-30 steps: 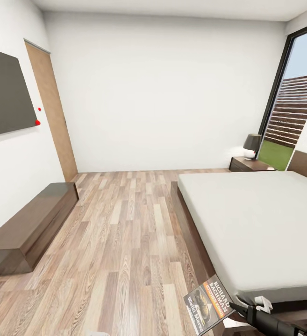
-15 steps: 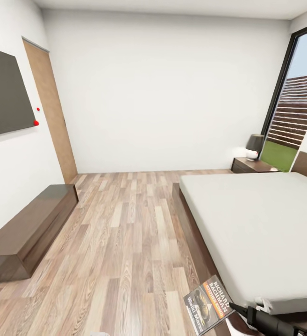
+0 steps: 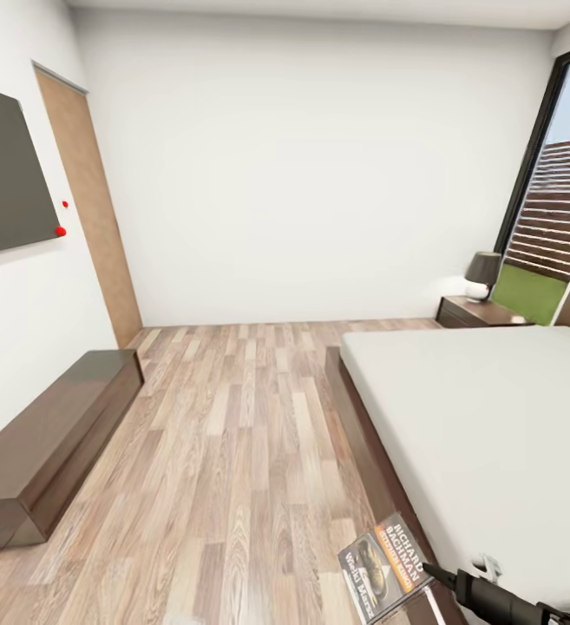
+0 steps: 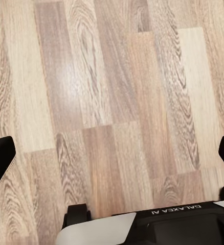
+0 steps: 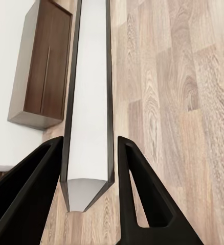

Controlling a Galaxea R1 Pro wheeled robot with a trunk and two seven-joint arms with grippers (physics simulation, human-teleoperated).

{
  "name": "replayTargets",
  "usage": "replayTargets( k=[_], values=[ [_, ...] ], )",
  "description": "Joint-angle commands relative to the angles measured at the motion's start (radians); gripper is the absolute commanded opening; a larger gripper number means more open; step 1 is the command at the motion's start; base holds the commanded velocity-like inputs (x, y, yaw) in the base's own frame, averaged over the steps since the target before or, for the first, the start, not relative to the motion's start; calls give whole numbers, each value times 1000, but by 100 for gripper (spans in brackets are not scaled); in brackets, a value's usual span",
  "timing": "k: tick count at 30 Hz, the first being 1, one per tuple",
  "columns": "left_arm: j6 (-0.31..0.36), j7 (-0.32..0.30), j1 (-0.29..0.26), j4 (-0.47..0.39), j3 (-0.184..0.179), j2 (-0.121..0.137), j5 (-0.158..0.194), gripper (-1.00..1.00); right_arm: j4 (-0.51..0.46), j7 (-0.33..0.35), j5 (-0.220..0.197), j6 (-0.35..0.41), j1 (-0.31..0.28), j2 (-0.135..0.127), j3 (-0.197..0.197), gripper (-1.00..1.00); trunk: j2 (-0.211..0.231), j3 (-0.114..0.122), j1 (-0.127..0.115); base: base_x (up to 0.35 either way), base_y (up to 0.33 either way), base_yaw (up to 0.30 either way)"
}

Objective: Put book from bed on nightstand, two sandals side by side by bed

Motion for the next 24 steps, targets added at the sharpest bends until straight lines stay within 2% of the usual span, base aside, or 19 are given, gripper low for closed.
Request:
replayTargets(
  k=[1, 21, 24],
  values=[
    [-3, -3, -1, 1, -8, 0, 10, 100, 3, 5, -11, 6, -2, 7, 4, -100, -1, -1, 1, 331, 5, 0],
    [-2, -4, -1, 1, -8, 0, 11, 100, 3, 5, -11, 6, -2, 13, 3, -100, -1, -1, 1, 332, 0, 0],
    [-1, -36, -1, 1, -8, 0, 11, 100, 3, 5, -11, 6, -2, 13, 3, -100, -1, -1, 1, 333, 0, 0]
  ],
)
